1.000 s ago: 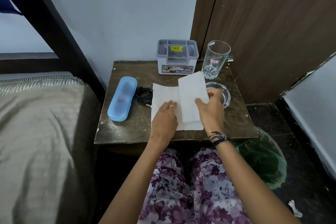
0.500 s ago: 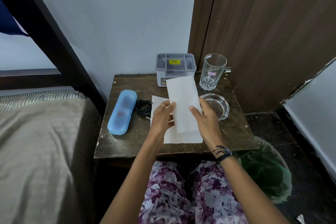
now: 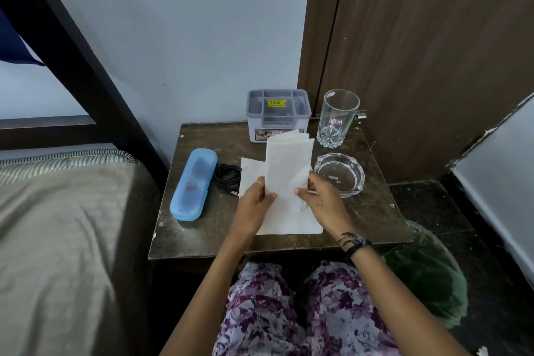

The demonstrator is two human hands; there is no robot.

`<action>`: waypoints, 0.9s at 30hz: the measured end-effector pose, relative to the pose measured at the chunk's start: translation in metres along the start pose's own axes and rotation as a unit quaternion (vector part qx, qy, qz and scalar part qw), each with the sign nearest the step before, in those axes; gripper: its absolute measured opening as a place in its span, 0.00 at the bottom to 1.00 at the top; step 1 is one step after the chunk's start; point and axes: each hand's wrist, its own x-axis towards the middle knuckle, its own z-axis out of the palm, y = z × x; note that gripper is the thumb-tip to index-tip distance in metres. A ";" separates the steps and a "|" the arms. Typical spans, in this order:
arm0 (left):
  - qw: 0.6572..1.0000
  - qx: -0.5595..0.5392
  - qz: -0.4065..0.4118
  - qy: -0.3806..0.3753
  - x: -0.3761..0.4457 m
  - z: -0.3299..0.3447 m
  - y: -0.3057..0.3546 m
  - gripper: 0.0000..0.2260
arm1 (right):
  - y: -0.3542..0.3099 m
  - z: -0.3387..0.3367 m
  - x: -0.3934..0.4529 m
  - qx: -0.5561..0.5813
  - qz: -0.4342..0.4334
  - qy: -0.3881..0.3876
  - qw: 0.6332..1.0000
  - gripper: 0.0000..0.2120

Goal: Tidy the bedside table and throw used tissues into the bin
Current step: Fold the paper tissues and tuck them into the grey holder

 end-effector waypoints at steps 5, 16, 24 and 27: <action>0.998 0.046 0.007 0.043 0.003 -0.001 0.000 0.13 | 0.001 0.002 0.005 -0.073 -0.017 0.009 0.997 0.08; 0.970 0.154 0.100 0.157 0.083 -0.020 0.086 0.07 | -0.062 -0.031 0.087 -0.020 -0.079 0.059 0.995 0.16; 0.962 0.206 0.104 0.147 0.149 -0.029 0.113 0.09 | -0.077 -0.045 0.162 -0.125 -0.094 0.091 0.984 0.08; 0.955 0.246 0.095 0.137 0.160 -0.027 0.106 0.09 | -0.070 -0.043 0.174 -0.148 -0.084 0.073 0.983 0.07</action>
